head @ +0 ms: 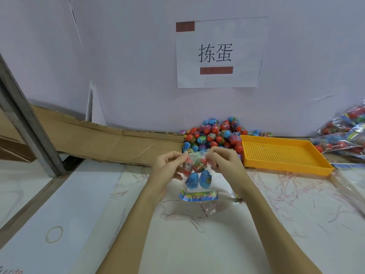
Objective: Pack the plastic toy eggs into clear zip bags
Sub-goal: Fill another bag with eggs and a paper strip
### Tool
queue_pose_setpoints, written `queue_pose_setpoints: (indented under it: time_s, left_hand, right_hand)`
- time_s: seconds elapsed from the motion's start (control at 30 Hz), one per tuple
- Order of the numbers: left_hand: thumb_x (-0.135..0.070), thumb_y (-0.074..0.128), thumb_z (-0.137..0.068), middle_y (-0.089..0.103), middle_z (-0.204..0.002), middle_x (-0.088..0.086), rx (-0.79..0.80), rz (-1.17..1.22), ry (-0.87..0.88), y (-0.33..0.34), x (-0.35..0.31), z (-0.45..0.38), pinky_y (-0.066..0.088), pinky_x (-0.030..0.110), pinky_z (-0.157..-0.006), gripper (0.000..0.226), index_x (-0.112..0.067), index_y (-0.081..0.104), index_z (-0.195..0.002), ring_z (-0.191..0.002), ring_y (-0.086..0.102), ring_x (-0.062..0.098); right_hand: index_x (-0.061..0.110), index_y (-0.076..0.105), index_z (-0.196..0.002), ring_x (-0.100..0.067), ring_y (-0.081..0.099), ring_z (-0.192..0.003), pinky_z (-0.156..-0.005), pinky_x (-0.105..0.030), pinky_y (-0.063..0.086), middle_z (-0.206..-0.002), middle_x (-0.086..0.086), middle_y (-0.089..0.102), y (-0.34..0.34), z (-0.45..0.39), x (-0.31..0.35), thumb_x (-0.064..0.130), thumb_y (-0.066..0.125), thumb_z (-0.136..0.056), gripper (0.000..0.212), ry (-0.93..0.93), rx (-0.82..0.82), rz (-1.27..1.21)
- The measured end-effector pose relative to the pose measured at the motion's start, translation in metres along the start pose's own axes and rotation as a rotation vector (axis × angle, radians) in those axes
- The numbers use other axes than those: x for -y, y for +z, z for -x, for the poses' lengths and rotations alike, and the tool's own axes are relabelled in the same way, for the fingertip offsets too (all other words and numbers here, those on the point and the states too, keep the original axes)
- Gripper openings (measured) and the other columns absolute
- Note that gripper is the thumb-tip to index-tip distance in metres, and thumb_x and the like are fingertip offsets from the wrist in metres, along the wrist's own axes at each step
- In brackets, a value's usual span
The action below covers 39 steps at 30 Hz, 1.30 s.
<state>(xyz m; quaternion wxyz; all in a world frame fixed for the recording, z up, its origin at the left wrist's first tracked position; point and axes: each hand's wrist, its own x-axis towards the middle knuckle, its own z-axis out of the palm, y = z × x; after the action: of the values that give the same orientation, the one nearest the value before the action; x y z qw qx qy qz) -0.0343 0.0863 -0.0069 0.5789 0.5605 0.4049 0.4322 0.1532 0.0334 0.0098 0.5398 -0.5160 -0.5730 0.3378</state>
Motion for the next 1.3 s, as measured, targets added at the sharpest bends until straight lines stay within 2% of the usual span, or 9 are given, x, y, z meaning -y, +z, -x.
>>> queue_pose_setpoints:
  time_s: [0.13,0.27,0.43,0.6,0.7,0.87,1.0,1.13,1.3]
  left_hand:
    - [-0.035,0.085,-0.082,0.079,-0.09,0.006,-0.133,0.117,-0.001,-0.002,-0.001,-0.001,0.058,0.026,-0.066,0.02,-0.016,0.082,-0.089,-0.076,0.071,0.014]
    - [-0.048,0.087,-0.067,0.075,-0.1,0.007,-0.223,0.105,0.129,-0.004,-0.003,-0.002,0.057,0.022,-0.065,0.031,-0.026,0.083,-0.09,-0.083,0.067,0.016]
    - [-0.061,0.088,-0.068,0.072,-0.086,0.013,-0.118,0.147,0.3,-0.004,-0.002,-0.001,0.048,0.023,-0.053,0.048,-0.022,0.082,-0.096,-0.057,0.052,0.012]
    - [-0.056,0.08,-0.082,0.078,-0.099,0.006,-0.056,0.17,0.238,0.0,0.001,-0.002,0.063,0.036,-0.083,0.044,-0.016,0.075,-0.099,-0.097,0.076,0.031]
    - [-0.034,0.085,-0.076,0.077,-0.097,0.005,-0.121,0.218,0.193,0.003,0.004,-0.004,0.061,0.029,-0.075,0.056,-0.02,0.056,-0.122,-0.095,0.076,0.029]
    - [-0.007,0.074,-0.092,0.074,-0.087,-0.004,-0.026,0.212,0.128,-0.002,0.008,-0.009,0.056,0.021,-0.071,0.041,-0.017,0.062,-0.13,-0.082,0.073,0.011]
    - [-0.014,0.071,-0.094,0.069,-0.078,-0.002,-0.074,0.39,0.039,-0.012,0.006,-0.013,0.057,0.022,-0.068,0.031,-0.007,0.068,-0.124,-0.071,0.065,0.012]
    - [-0.058,0.072,-0.082,0.076,-0.09,0.003,-0.035,0.352,0.003,-0.006,0.001,-0.011,0.058,0.024,-0.067,0.048,-0.016,0.081,-0.103,-0.078,0.072,0.014]
    - [-0.051,0.08,-0.077,0.079,-0.1,0.012,-0.09,0.276,-0.023,-0.007,0.0,-0.007,0.054,0.03,-0.063,0.037,-0.02,0.081,-0.096,-0.08,0.07,0.02]
  right_hand:
    - [0.019,0.075,-0.07,-0.008,0.042,-0.054,-0.056,-0.031,0.038,-0.057,-0.005,0.06,0.004,-0.001,-0.004,0.01,0.065,-0.091,0.024,-0.112,-0.096,0.309]
    - [0.026,0.081,-0.089,-0.01,0.056,-0.043,-0.047,-0.031,0.048,-0.053,0.003,0.066,0.007,0.003,-0.002,0.022,0.065,-0.099,0.019,-0.136,-0.137,0.226]
    - [0.012,0.073,-0.12,-0.026,0.078,-0.086,-0.057,-0.029,0.061,-0.095,-0.007,0.08,0.009,0.003,0.006,0.015,0.055,-0.105,0.024,-0.041,-0.084,-0.175]
    - [0.01,0.072,-0.088,-0.021,0.074,-0.085,-0.078,-0.045,0.062,-0.087,-0.004,0.076,0.017,0.002,0.004,0.035,0.055,-0.104,0.034,-0.028,-0.143,-0.124]
    - [0.009,0.061,-0.077,-0.028,0.068,-0.074,-0.076,-0.055,0.059,-0.075,-0.007,0.067,0.019,0.002,-0.001,0.027,0.074,-0.093,0.027,-0.058,-0.156,0.03]
    - [0.01,0.049,-0.096,-0.021,0.072,-0.089,-0.07,-0.033,0.062,-0.098,-0.014,0.068,0.016,0.0,-0.005,0.009,0.08,-0.086,0.032,-0.032,-0.194,-0.054]
    - [0.013,0.053,-0.11,-0.006,0.071,-0.083,-0.068,-0.02,0.057,-0.096,0.011,0.073,0.003,-0.001,-0.004,0.012,0.081,-0.086,0.037,0.013,-0.249,-0.157]
    - [0.025,0.054,-0.116,-0.011,0.067,-0.076,-0.067,-0.023,0.055,-0.103,0.008,0.075,-0.004,0.002,-0.003,0.021,0.081,-0.087,0.041,0.053,-0.06,-0.117]
    - [0.044,0.055,-0.131,-0.021,0.066,-0.08,-0.078,-0.027,0.056,-0.094,0.007,0.075,-0.005,0.004,-0.002,0.027,0.079,-0.088,0.052,0.053,0.185,0.007]
